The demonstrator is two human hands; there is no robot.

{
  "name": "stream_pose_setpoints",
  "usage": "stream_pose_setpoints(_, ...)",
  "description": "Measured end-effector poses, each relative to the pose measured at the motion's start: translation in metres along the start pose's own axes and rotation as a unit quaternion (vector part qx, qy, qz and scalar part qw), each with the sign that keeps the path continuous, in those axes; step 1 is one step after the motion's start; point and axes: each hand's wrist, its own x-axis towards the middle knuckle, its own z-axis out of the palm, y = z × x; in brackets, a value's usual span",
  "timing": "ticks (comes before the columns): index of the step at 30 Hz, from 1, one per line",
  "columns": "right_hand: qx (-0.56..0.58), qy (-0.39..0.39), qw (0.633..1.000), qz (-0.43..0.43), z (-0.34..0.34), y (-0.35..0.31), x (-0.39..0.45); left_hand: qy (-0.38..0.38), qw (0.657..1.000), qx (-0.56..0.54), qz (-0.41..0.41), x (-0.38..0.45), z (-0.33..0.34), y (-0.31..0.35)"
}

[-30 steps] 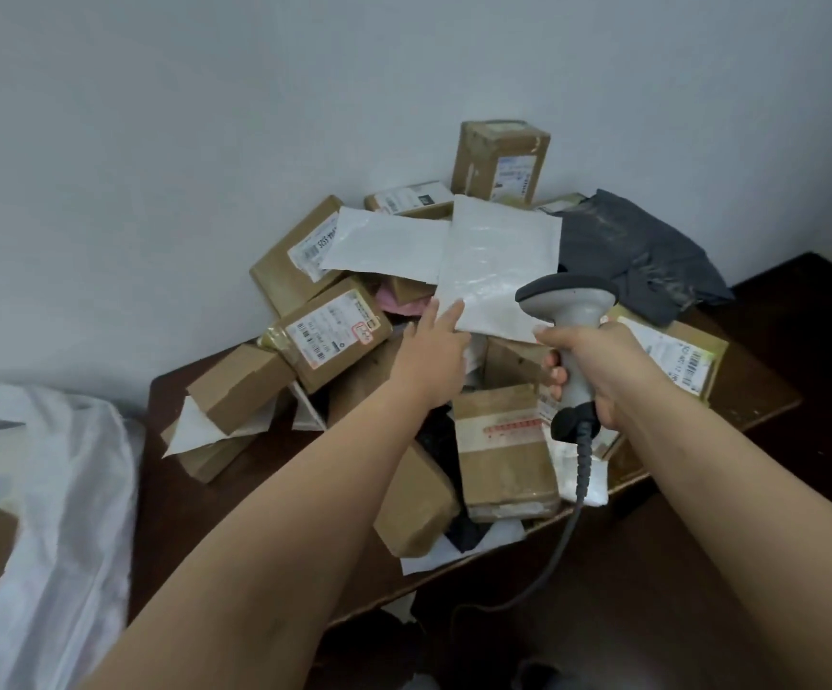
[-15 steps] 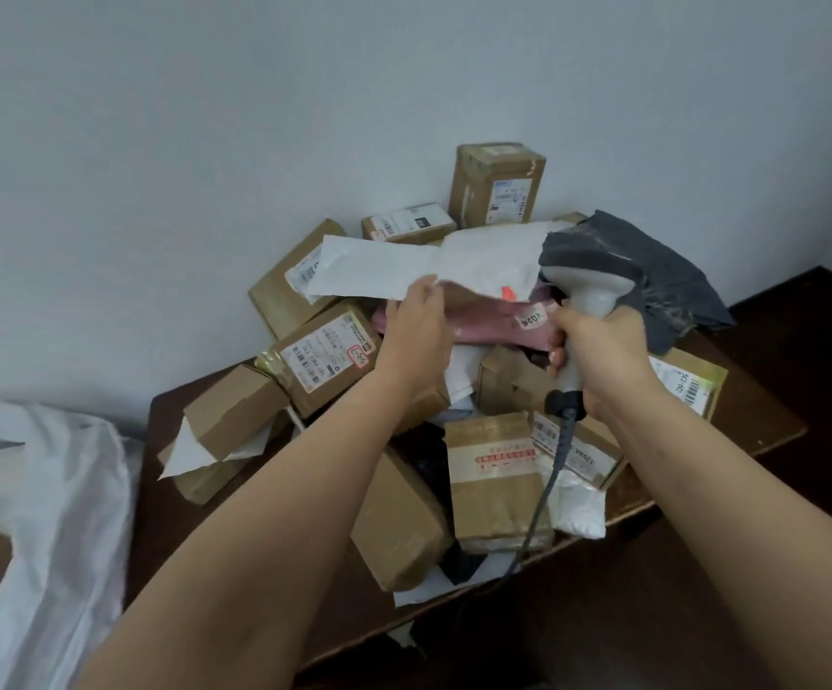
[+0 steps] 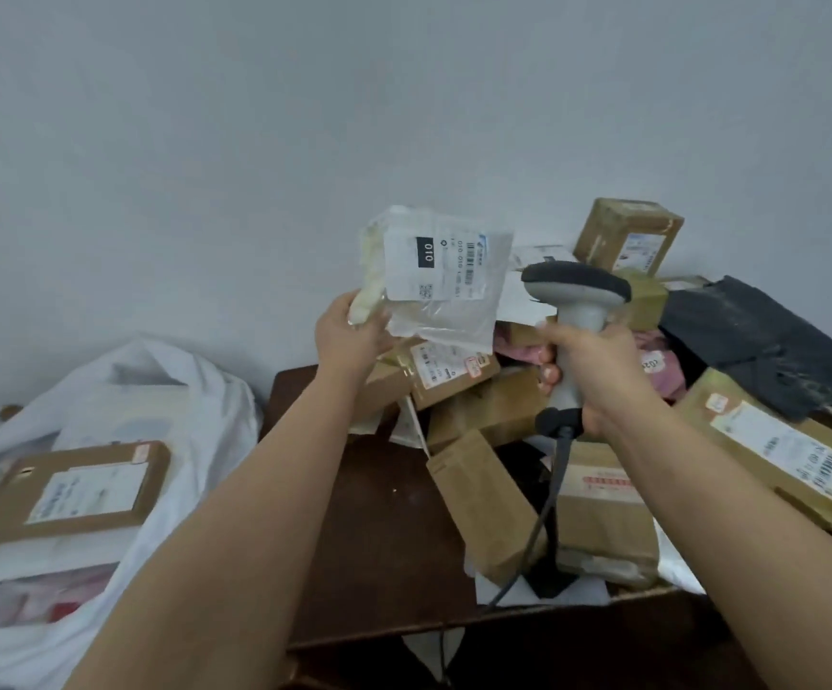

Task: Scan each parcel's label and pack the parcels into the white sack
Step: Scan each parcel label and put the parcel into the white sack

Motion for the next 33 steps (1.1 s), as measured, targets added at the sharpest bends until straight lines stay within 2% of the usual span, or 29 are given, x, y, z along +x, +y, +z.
stream_pose_setpoints(7,-0.052,-0.099,0.993,0.023,0.066,0.027,-0.039,0.031,0.996,-0.041,-0.066,-0.022,-0.102,-0.025)
stream_pose_setpoints(10,-0.071,-0.125,0.989,0.027,0.087,0.037,-0.052,0.043,0.997,-0.019,-0.065,-0.03,-0.144,-0.029)
stream_pose_setpoints(13,-0.127,-0.155,0.98,0.012,0.103,0.046,-0.059,0.06,0.996,0.054,-0.039,-0.031,-0.185,-0.031)
stream_pose_setpoints(17,-0.283,-0.216,0.933,-0.046,0.118,0.057,-0.064,0.082,0.984,0.157,-0.017,-0.022,-0.239,-0.029)
stream_pose_setpoints(24,-0.389,-0.344,0.85,-0.086,0.137,0.069,-0.077,0.096,0.973,0.207,-0.042,-0.014,-0.308,-0.023)
stream_pose_setpoints(33,-0.426,-0.376,0.815,-0.118,0.152,0.076,-0.085,0.099,0.973,0.203,-0.053,-0.016,-0.344,-0.019)
